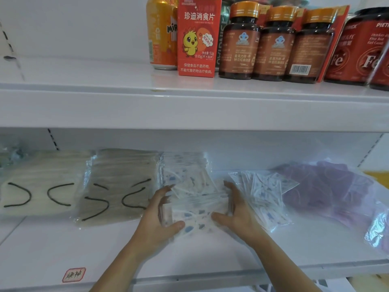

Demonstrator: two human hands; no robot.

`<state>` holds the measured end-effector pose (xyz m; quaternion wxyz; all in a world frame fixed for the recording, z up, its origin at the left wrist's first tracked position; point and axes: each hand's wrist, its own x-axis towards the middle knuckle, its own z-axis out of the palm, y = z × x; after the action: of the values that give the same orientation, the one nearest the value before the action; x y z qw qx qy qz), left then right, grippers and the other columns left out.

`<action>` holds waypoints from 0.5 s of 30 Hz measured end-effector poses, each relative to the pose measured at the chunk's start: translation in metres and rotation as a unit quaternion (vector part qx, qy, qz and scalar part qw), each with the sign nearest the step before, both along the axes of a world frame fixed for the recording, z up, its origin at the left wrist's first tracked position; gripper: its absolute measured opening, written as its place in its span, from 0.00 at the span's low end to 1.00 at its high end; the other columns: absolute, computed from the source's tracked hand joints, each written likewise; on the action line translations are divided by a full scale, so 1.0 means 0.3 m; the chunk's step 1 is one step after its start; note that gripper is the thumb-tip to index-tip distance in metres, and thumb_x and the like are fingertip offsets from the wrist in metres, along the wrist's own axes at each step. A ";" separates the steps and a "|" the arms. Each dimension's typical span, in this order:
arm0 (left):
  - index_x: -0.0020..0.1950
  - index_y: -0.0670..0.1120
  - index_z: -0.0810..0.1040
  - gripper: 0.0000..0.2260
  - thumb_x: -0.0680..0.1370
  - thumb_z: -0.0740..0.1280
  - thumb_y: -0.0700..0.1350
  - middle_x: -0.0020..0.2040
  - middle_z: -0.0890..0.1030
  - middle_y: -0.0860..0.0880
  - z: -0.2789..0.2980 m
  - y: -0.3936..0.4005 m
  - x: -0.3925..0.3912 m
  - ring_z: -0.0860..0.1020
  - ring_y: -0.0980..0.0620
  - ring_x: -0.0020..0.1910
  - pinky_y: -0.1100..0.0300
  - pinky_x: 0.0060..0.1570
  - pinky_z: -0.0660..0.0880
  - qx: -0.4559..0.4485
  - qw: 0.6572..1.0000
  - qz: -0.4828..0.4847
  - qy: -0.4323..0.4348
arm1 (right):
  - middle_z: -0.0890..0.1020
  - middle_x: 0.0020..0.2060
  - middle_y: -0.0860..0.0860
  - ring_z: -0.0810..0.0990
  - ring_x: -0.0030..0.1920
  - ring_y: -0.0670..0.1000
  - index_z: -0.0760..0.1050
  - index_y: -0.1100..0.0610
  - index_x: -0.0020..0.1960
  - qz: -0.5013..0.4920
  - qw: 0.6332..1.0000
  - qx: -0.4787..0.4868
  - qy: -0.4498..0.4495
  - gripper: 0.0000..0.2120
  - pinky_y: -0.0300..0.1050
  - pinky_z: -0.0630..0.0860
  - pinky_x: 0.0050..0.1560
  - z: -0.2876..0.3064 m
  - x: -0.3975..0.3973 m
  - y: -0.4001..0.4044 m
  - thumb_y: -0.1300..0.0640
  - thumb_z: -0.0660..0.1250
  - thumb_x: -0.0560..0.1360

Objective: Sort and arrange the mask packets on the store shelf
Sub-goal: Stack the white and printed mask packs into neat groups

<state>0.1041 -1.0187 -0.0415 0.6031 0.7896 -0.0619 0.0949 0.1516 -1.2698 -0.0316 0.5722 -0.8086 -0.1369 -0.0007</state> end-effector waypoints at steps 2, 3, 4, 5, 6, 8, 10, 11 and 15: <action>0.64 0.72 0.70 0.39 0.71 0.76 0.31 0.61 0.75 0.68 0.002 -0.024 -0.007 0.72 0.64 0.66 0.75 0.60 0.68 -0.007 1.000 0.007 -0.017 | 0.71 0.67 0.38 0.70 0.65 0.30 0.62 0.41 0.74 -0.016 0.999 -0.002 -0.050 0.41 0.27 0.69 0.59 0.006 -0.001 0.001 0.62 0.79 0.70; 0.64 0.72 0.71 0.40 0.71 0.75 0.29 0.61 0.75 0.69 0.009 -0.036 -0.011 0.72 0.64 0.66 0.76 0.59 0.68 -0.014 0.999 0.015 -0.024 | 0.70 0.67 0.35 0.69 0.66 0.31 0.61 0.38 0.75 -0.027 0.997 -0.018 -0.074 0.40 0.26 0.68 0.60 0.020 -0.002 0.000 0.58 0.78 0.72; 0.64 0.70 0.71 0.40 0.71 0.74 0.28 0.61 0.75 0.69 0.010 -0.045 -0.012 0.72 0.64 0.66 0.75 0.59 0.68 -0.018 0.999 0.022 -0.030 | 0.69 0.68 0.33 0.67 0.67 0.31 0.62 0.36 0.75 -0.037 0.993 -0.048 -0.103 0.37 0.25 0.66 0.61 0.040 -0.004 0.001 0.55 0.76 0.74; 0.66 0.69 0.70 0.39 0.71 0.73 0.28 0.62 0.74 0.69 0.010 -0.052 -0.014 0.72 0.65 0.66 0.73 0.60 0.69 -0.019 0.999 0.028 -0.031 | 0.68 0.68 0.30 0.66 0.69 0.32 0.63 0.36 0.74 -0.042 0.987 -0.083 -0.132 0.32 0.23 0.63 0.62 0.062 -0.004 0.008 0.52 0.74 0.77; 0.68 0.67 0.69 0.39 0.71 0.74 0.29 0.63 0.73 0.70 0.007 -0.057 -0.014 0.71 0.65 0.66 0.71 0.61 0.68 -0.020 0.999 0.030 -0.029 | 0.68 0.68 0.28 0.65 0.70 0.33 0.66 0.36 0.73 -0.039 0.979 -0.113 -0.163 0.27 0.23 0.61 0.63 0.087 -0.002 0.017 0.51 0.71 0.78; 0.71 0.66 0.66 0.41 0.71 0.74 0.30 0.67 0.71 0.69 0.003 -0.062 -0.017 0.70 0.64 0.69 0.66 0.63 0.69 -0.028 0.999 0.026 -0.020 | 0.70 0.64 0.25 0.66 0.68 0.32 0.71 0.40 0.68 -0.028 0.960 -0.156 -0.230 0.17 0.23 0.59 0.63 0.126 0.011 0.041 0.50 0.68 0.80; 0.73 0.68 0.64 0.42 0.72 0.74 0.31 0.72 0.72 0.60 -0.001 -0.061 -0.019 0.69 0.59 0.71 0.59 0.67 0.69 -0.036 0.999 0.027 -0.016 | 0.73 0.60 0.27 0.69 0.64 0.32 0.74 0.45 0.65 -0.010 0.947 -0.179 -0.266 0.13 0.23 0.61 0.62 0.160 0.031 0.061 0.51 0.67 0.81; 0.73 0.68 0.63 0.43 0.72 0.74 0.31 0.72 0.72 0.56 0.002 -0.061 -0.019 0.69 0.57 0.72 0.56 0.68 0.69 -0.036 0.999 0.027 -0.017 | 0.76 0.59 0.31 0.71 0.62 0.34 0.75 0.46 0.64 0.003 0.944 -0.192 -0.268 0.12 0.24 0.63 0.60 0.177 0.043 0.068 0.52 0.67 0.81; 0.73 0.72 0.62 0.45 0.72 0.72 0.29 0.73 0.70 0.58 0.012 -0.065 -0.025 0.70 0.60 0.71 0.66 0.62 0.73 -0.040 0.998 0.032 -0.026 | 0.80 0.58 0.41 0.76 0.60 0.42 0.78 0.48 0.63 0.055 0.929 -0.235 -0.282 0.10 0.32 0.70 0.59 0.237 0.069 0.085 0.55 0.65 0.83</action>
<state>0.0965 -1.0384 -0.0379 0.6290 0.7638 -0.0478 0.1369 0.1722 -1.2442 0.0394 0.3027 -0.8777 -0.3326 -0.1652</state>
